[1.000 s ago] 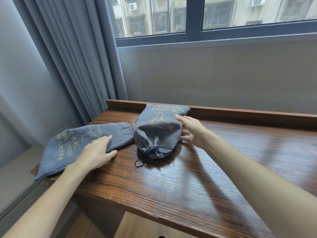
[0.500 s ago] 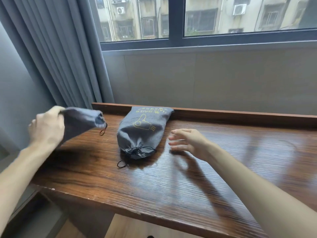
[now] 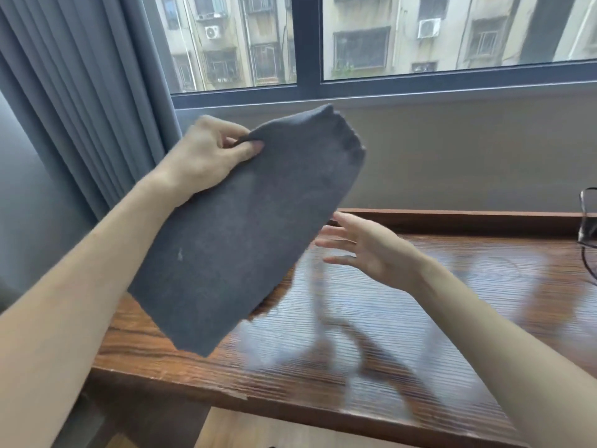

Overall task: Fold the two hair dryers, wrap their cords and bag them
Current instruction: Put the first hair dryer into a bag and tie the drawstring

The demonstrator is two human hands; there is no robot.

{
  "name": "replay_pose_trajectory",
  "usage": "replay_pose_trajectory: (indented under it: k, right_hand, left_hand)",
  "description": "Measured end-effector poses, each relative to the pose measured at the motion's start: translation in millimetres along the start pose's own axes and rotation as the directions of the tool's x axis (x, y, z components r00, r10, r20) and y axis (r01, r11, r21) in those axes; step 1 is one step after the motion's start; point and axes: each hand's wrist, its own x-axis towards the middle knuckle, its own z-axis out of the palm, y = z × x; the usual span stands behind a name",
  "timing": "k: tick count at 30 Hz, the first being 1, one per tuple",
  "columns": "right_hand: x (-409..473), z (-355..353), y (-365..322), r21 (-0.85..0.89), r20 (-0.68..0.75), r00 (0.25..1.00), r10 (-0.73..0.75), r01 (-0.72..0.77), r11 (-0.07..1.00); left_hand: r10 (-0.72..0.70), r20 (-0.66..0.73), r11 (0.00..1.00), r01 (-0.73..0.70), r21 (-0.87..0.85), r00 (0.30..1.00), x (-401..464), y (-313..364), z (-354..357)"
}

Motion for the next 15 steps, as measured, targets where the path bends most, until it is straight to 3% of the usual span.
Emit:
replay_pose_trajectory:
  k: [5,9,12,15]
  right_hand:
    - [-35.5,-37.6,-21.1,0.024,0.023,0.998,-0.055,0.054,0.998]
    - [-42.2,-69.8,-32.3,-0.087,-0.151,0.975,-0.163,0.151,0.985]
    - [-43.2,-87.8,-48.7,-0.225,-0.323,0.874,-0.363,0.301,0.926]
    - [-47.5,-95.0,-69.0,-0.44,-0.338,0.75,-0.568,0.408,0.8]
  left_hand:
    - [0.001,0.08,0.992,0.01,-0.129,0.997,20.9,20.3,67.6]
    - [0.009,0.1,0.983,0.01,-0.182,0.995,41.8,26.2,104.5]
    - [0.086,0.01,0.957,-0.08,-0.278,0.996,56.1,39.1,118.2]
    - [0.163,-0.12,0.907,-0.196,-0.373,0.979,64.2,53.0,127.5]
